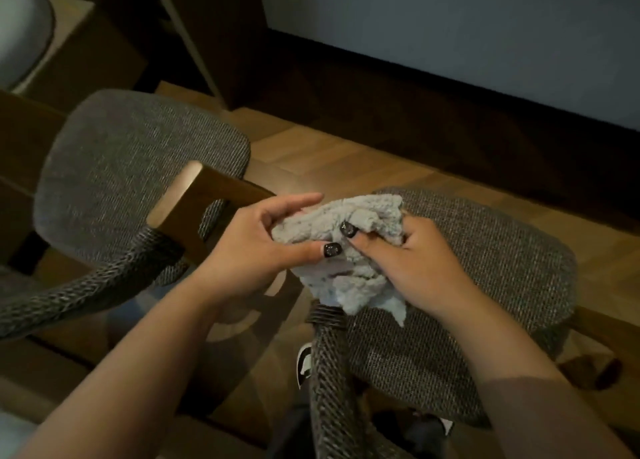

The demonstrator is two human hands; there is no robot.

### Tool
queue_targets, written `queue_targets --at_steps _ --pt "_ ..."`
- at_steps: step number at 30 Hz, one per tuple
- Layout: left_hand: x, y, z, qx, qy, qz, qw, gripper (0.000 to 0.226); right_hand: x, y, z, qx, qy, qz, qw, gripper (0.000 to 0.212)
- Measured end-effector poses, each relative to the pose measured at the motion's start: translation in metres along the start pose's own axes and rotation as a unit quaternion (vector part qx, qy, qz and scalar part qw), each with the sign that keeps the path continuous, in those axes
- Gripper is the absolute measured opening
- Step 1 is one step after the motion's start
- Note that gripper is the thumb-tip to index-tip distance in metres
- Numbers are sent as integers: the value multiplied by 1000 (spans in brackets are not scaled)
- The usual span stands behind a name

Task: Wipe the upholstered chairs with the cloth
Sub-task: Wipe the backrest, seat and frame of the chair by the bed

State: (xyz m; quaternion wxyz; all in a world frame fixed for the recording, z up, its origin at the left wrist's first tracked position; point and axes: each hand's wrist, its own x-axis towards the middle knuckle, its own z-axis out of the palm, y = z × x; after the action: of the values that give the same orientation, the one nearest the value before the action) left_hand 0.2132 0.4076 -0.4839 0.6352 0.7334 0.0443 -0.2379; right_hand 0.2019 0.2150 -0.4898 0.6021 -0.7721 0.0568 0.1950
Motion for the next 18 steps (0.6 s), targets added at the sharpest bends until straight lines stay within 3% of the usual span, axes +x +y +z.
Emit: queue_targets --at_steps 3,6,8,10,13,16,18 --pt "4 -16 -30 48 115 23 992 26 17 9 29 -48 157 -8 986 20" --pt "8 -42 -48 45 232 57 970 12 24 35 55 -90 264 66 958 38" --pt "12 -66 -41 14 213 62 975 15 23 57 75 -75 242 130 959 42" --pt "18 -98 -21 -63 139 37 988 21 24 78 94 -56 229 160 959 44" --pt "21 -126 20 -178 7 -17 984 22 28 104 112 -65 288 158 942 57" --pt "28 -128 49 -259 1 -42 965 42 31 120 116 -103 313 125 936 28" --pt "46 -130 56 -270 -5 -34 962 50 32 116 116 -97 334 107 932 28"
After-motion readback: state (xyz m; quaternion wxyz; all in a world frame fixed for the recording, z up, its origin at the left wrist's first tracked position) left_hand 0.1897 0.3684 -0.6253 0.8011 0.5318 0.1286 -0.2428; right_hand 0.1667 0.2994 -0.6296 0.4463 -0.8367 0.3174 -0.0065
